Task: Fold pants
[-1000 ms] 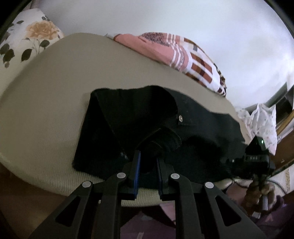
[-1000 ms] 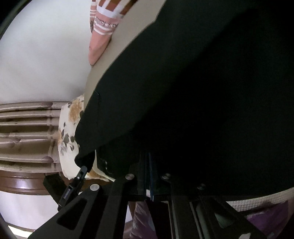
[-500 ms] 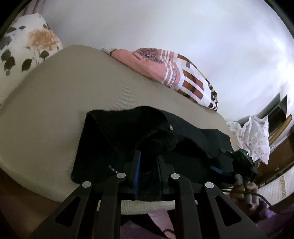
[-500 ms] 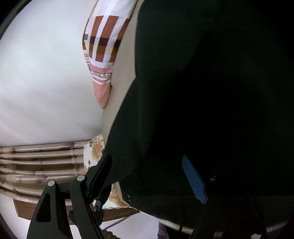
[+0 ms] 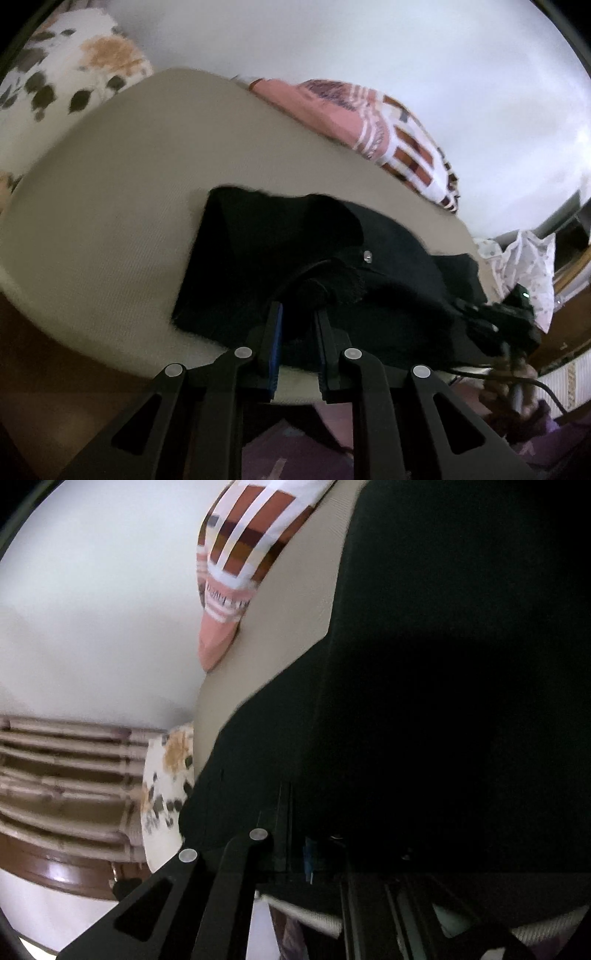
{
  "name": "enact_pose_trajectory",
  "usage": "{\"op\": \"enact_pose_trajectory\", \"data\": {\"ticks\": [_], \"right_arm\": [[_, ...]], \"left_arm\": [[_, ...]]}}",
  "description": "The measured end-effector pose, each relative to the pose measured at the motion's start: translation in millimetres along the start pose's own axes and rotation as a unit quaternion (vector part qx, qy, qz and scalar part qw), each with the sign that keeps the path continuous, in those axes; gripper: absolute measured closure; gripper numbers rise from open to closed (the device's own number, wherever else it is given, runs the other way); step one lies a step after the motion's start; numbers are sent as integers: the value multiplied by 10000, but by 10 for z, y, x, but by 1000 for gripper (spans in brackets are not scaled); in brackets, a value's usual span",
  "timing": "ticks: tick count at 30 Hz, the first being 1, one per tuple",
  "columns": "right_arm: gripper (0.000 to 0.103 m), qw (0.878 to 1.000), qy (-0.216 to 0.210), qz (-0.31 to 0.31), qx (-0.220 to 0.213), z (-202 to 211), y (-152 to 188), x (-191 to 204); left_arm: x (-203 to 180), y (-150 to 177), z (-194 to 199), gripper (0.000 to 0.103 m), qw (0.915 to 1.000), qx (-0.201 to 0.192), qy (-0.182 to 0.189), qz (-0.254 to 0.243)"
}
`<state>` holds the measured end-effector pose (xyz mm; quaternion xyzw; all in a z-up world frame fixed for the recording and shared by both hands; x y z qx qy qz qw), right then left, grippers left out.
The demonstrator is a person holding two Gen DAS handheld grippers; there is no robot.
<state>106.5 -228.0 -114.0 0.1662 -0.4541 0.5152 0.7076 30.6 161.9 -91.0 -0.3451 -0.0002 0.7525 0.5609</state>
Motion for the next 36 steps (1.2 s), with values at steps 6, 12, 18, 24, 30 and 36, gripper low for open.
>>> {"op": "enact_pose_trajectory", "data": {"ticks": [6,12,18,24,30,36], "right_arm": [[97,9981,206,-319,494,-157,438,-338],[94,9979,-371,-317,417,-156,401,-354],[80,9894,-1094,-923,-235,133,225,-657],[70,9822,-965,-905,-1332,725,-114,-987],[76,9672,-839,-1046,-2159,1291,-594,-1502],[72,9540,-1300,-1376,-2325,1420,-1044,-1780]], "left_arm": [[356,188,-142,86,9984,225,-302,425],[438,141,41,86,9940,-349,-948,428],[-437,26,169,80,9950,-731,-276,-619],[-722,136,-652,79,9956,169,-135,-914],[-455,182,-927,79,9975,618,-192,-282],[-572,208,-983,79,9953,565,-516,-587]]}}
Point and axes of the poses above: each gripper's, at about its wrist camera, not at the fingertips, and z roughly against the way its jaws point, x to its left, y to its underside, the point moved 3 cm from there along -z, roughly the way its jaws point, and after that the axes turned 9 degrees about z, right-handed, at the moved point
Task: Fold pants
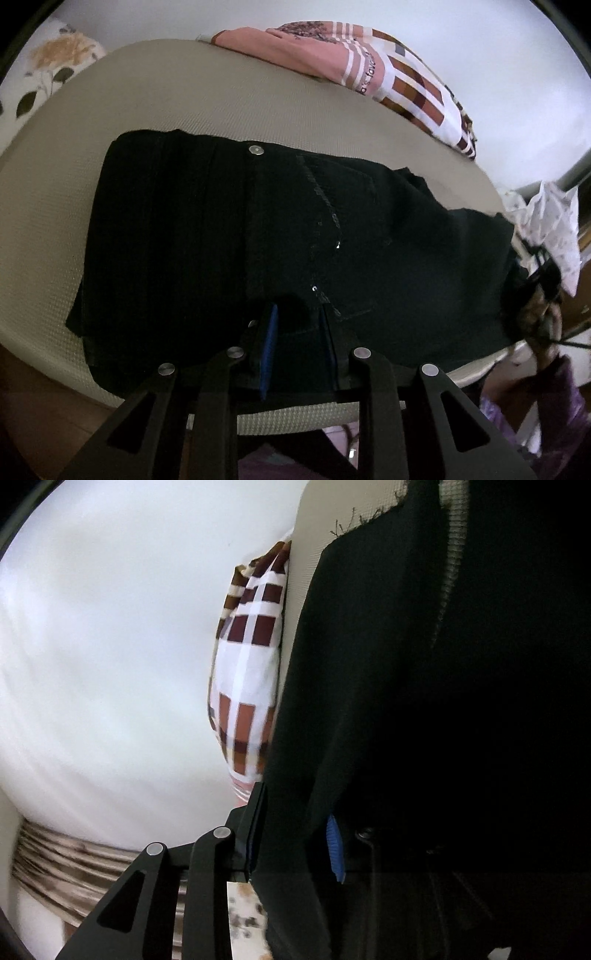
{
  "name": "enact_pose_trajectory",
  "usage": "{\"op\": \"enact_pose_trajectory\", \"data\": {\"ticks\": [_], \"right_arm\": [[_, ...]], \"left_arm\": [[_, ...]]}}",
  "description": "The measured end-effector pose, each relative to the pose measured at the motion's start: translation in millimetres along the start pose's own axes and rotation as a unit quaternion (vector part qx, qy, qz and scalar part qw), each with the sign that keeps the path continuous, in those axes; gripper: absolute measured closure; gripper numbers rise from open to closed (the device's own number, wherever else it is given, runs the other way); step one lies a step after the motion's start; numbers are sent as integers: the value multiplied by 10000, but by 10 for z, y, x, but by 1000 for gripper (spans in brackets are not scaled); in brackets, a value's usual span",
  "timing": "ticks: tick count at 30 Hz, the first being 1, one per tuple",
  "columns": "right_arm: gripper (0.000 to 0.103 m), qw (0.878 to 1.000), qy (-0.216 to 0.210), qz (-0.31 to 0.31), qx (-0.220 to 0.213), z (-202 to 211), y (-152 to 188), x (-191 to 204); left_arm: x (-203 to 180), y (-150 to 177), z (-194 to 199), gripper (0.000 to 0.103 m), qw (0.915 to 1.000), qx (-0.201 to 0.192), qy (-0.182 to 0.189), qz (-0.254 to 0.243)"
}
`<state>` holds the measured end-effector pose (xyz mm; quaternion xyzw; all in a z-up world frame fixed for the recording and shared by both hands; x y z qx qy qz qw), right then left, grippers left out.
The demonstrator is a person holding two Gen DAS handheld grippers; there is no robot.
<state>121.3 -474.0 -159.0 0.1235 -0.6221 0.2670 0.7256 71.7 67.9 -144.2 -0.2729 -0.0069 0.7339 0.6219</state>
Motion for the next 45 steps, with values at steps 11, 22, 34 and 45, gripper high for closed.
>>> {"op": "enact_pose_trajectory", "data": {"ticks": [11,22,34,45], "right_arm": [[68,9934,613,970,-52,189,-248,448],[97,9887,1123,839,-527,822,-45,522],[101,9826,1803,-250,-382,1607,670,-378],[97,9843,1555,-343,-756,1948,492,-544]], "left_arm": [[39,-19,-16,79,10000,25,-4,-11],[-8,-39,-53,79,9999,72,-55,-108],[3,-41,-54,78,9998,94,-37,-170],[-86,-14,-64,67,9988,32,-162,-454]]}}
Point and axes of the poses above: each gripper's, at about its wrist camera, not at the fingertips, and z roughly against the way its jaws point, x to its left, y to its underside, the point moved 3 cm from there along -z, roughly the way its jaws point, and after that the axes turned 9 degrees about z, right-handed, at the moved point
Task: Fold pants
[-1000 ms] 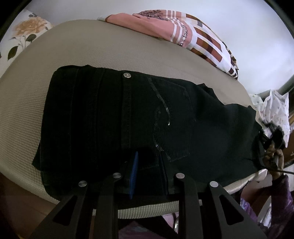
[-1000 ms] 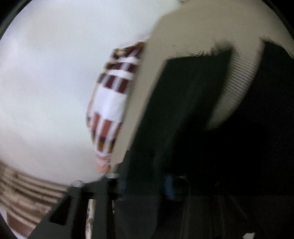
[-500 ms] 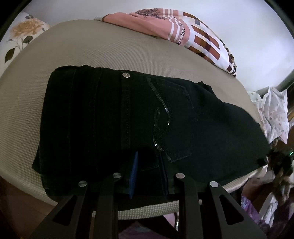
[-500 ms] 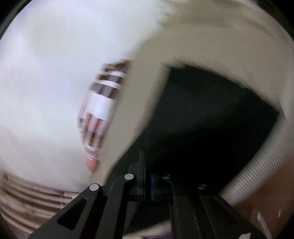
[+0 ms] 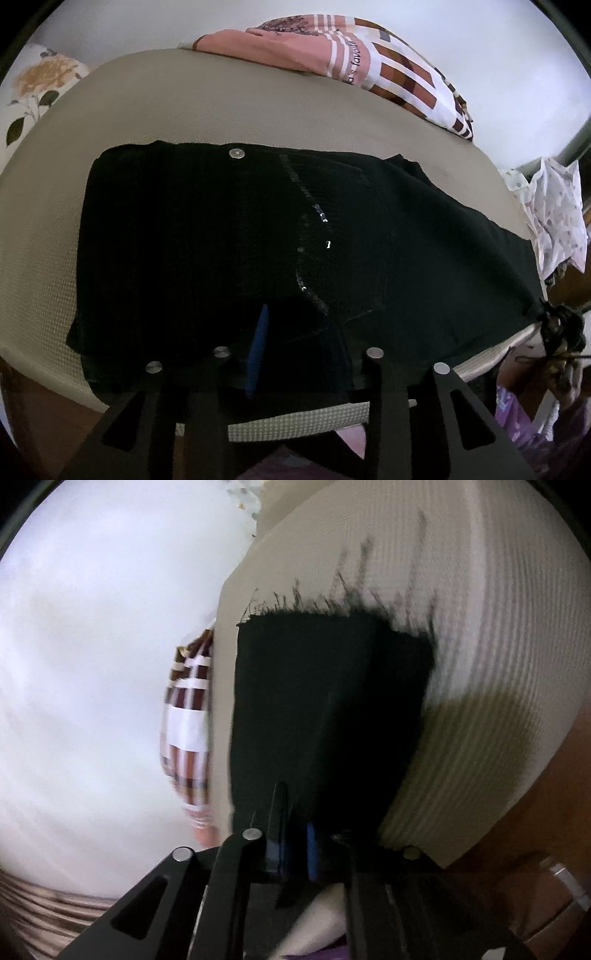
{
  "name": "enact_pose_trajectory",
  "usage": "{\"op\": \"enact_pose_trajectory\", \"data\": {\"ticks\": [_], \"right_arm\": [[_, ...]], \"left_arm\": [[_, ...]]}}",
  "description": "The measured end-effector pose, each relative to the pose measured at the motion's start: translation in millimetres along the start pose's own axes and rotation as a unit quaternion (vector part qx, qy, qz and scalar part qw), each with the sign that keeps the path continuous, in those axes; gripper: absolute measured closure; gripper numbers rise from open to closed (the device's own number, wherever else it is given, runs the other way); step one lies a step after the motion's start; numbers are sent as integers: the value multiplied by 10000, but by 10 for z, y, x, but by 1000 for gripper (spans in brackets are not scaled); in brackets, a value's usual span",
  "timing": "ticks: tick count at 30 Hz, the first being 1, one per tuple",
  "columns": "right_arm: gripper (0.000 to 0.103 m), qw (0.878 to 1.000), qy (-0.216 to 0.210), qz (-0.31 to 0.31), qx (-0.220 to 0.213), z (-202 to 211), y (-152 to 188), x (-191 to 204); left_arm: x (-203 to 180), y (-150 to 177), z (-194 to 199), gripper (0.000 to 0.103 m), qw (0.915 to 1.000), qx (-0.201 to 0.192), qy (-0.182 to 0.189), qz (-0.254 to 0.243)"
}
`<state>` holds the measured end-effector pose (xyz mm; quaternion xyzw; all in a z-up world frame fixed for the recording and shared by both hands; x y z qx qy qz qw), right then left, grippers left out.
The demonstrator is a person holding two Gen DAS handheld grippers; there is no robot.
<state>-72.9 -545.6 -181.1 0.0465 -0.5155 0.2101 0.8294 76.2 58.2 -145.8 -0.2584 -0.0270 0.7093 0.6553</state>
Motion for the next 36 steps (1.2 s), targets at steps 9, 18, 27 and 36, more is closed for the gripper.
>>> {"op": "enact_pose_trajectory", "data": {"ticks": [9,18,27,36], "right_arm": [[95,9999,135,100,4,-49,-47,6],[96,9997,-182,-185,-17,3,-38,-82],[99,9978,-384,-534,-45,60,29,-154],[99,9986,-299,-440,-13,31,39,-91]], "left_arm": [[179,-126,554,67,9944,-705,620,482],[1140,-78,1214,52,9817,-710,496,1696],[1049,311,697,52,9797,273,884,1780],[924,310,608,84,9892,193,431,1390]]}}
Point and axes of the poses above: each gripper's, at about its wrist camera, not at the fingertips, and z roughly against the way its jaws point, x to its left, y to its underside, the point moved 3 cm from there along -z, roughly the way its jaws point, and after that the axes turned 9 degrees about z, right-handed, at the moved point
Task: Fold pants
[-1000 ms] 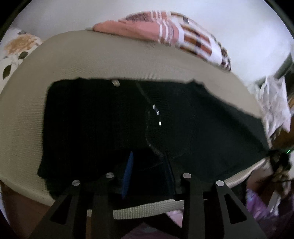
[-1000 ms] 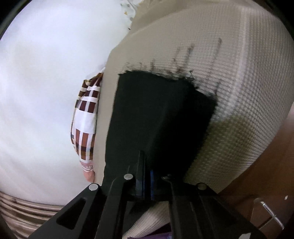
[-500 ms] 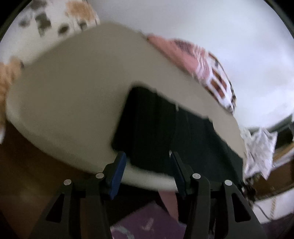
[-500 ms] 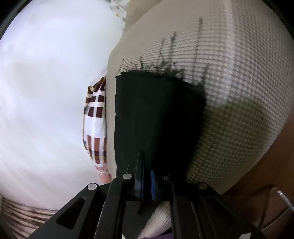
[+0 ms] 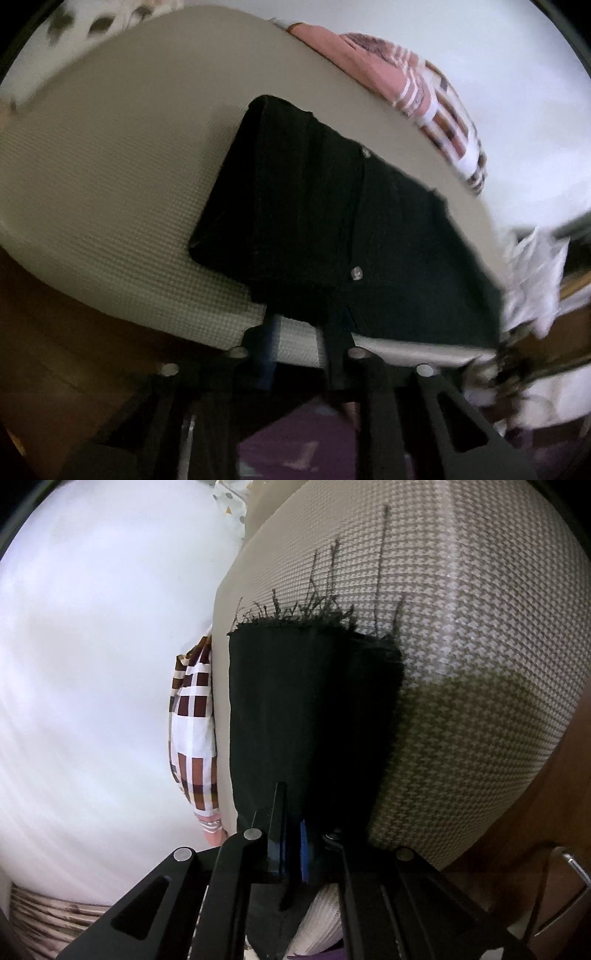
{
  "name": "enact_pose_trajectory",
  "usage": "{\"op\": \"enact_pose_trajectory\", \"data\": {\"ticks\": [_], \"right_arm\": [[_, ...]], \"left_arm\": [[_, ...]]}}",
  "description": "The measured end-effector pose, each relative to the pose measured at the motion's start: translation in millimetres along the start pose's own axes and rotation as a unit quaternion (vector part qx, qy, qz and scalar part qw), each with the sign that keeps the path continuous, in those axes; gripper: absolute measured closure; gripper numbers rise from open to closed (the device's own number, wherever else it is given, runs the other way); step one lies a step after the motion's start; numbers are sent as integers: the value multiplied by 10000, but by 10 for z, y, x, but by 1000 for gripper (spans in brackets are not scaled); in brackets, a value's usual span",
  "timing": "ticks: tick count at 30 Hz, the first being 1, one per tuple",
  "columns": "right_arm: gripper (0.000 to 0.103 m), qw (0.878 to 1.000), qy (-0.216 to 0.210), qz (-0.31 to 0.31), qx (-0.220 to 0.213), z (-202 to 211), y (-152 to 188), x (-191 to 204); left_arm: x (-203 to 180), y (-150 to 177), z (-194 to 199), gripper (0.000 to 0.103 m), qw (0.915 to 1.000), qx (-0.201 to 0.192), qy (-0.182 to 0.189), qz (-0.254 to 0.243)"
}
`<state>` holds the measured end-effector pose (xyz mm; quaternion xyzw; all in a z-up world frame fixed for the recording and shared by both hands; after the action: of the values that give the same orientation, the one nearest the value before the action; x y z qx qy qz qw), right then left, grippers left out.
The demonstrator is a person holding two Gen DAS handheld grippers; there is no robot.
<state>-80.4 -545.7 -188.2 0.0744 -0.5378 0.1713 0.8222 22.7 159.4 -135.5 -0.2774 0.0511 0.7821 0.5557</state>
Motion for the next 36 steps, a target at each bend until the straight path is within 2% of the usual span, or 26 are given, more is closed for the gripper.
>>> {"op": "enact_pose_trajectory", "data": {"ticks": [5,8,10,14,17,20,23,28,30,36], "right_arm": [[99,9995,180,266,6,-21,0,55],[99,9997,141,206,52,-45,19,54],[98,9997,129,203,93,-49,32,58],[100,9995,162,253,131,-89,30,73],[101,9995,150,240,162,-101,19,60],[101,9993,168,293,165,-97,10,56],[100,9980,332,512,149,-101,3,125],[100,9978,425,506,-42,26,-68,61],[100,9986,328,404,-47,31,-83,1],[100,9967,481,605,-264,109,-77,74]], "left_arm": [[-285,-87,323,85,9956,-641,-383,-559],[-253,-273,458,85,9935,-910,-503,-464],[-123,-339,462,85,9957,-804,-384,-264],[116,-265,89,87,9960,-351,-803,-150],[192,-250,52,87,9967,-427,-688,28],[164,-234,61,87,9956,-485,-801,-65],[123,-224,84,87,9957,-544,-744,5],[75,-195,65,87,9947,-547,-859,-115],[87,-218,48,87,9949,-528,-851,-111],[102,-233,62,87,9957,-515,-774,-6]]}}
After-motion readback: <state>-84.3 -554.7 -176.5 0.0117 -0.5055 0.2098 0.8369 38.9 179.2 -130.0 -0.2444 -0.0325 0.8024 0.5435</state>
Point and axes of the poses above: each gripper's, at about its wrist camera, not at the fingertips, and z roughly against the way its jaws point, x to its left, y to its underside, the point moved 3 cm from there along -z, roughly the way its jaws point, and after that the axes turned 9 degrees about z, right-handed, at the moved point
